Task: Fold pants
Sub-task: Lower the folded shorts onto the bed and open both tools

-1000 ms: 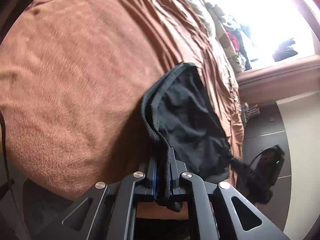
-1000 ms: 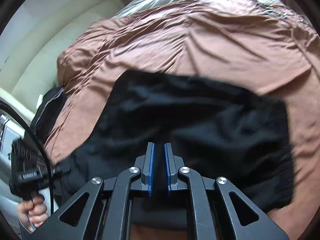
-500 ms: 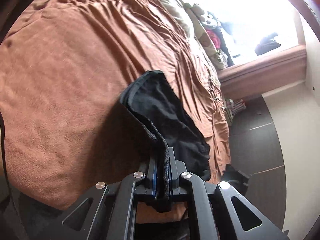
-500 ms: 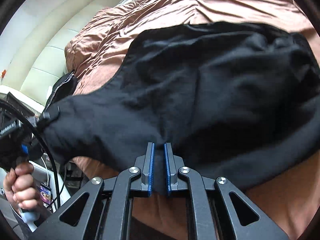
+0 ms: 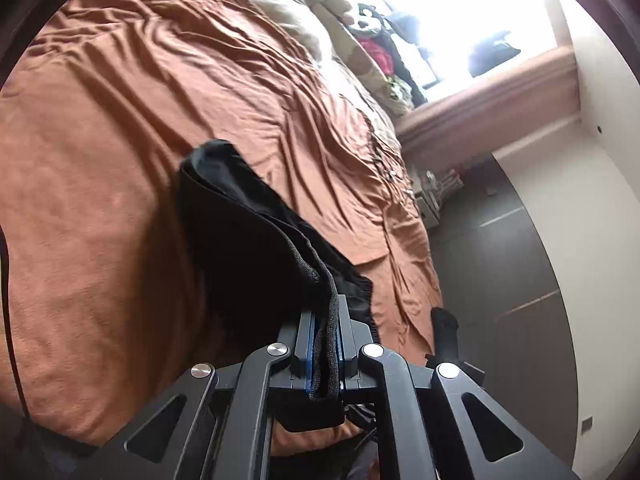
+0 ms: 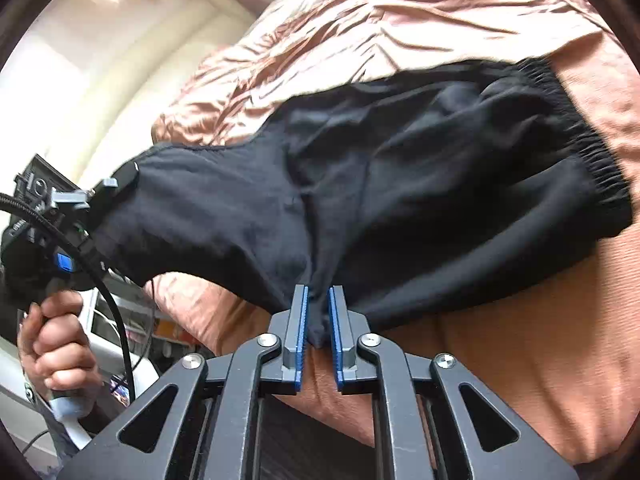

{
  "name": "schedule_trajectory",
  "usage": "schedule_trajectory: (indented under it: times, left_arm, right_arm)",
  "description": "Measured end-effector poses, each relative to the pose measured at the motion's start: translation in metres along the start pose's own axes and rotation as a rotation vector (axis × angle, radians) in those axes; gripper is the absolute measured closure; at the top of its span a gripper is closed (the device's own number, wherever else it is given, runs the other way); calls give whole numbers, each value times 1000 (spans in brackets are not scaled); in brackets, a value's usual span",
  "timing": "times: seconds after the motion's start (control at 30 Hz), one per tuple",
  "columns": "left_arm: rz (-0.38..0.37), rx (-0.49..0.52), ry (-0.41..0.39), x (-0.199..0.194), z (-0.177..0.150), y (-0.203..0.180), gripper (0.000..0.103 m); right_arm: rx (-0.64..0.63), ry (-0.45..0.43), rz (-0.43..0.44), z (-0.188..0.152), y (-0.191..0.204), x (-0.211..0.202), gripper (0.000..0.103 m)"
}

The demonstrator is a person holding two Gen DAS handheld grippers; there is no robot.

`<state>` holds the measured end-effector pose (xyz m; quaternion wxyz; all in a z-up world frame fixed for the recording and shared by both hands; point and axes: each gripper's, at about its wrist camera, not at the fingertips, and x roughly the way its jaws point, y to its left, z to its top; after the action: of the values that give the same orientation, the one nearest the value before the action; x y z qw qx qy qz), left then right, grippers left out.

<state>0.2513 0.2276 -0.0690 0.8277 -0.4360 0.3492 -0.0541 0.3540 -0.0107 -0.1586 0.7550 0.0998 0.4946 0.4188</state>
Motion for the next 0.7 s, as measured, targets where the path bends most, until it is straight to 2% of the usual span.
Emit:
schedule_trajectory:
  times: [0.03,0.1,0.17,0.33,0.4,0.7]
  left_arm:
    - [-2,7,5,3,-1,-3,95]
    - [-10,24,16,10,-2,-12,95]
    - [-14,38,27,15,-3,-19,95]
    - [-16,78,70,38,-8,-38,95]
    - [-25,93,85,47,-11,-46,95]
    - [-28,131,163,91,-24,-71,95]
  right_arm:
    - [3,-17,1,1,-4,-9,81]
    - [6,-48,-2,-2,-9,-24,57]
    - [8,-83,-8,-2,-14,-39,51]
    - [39,-136,-1,-7,-29,-67,50]
    - [49,-155,-5,-13,-32,-76,43]
    - [100,-220,12,-29,-58,-124,42]
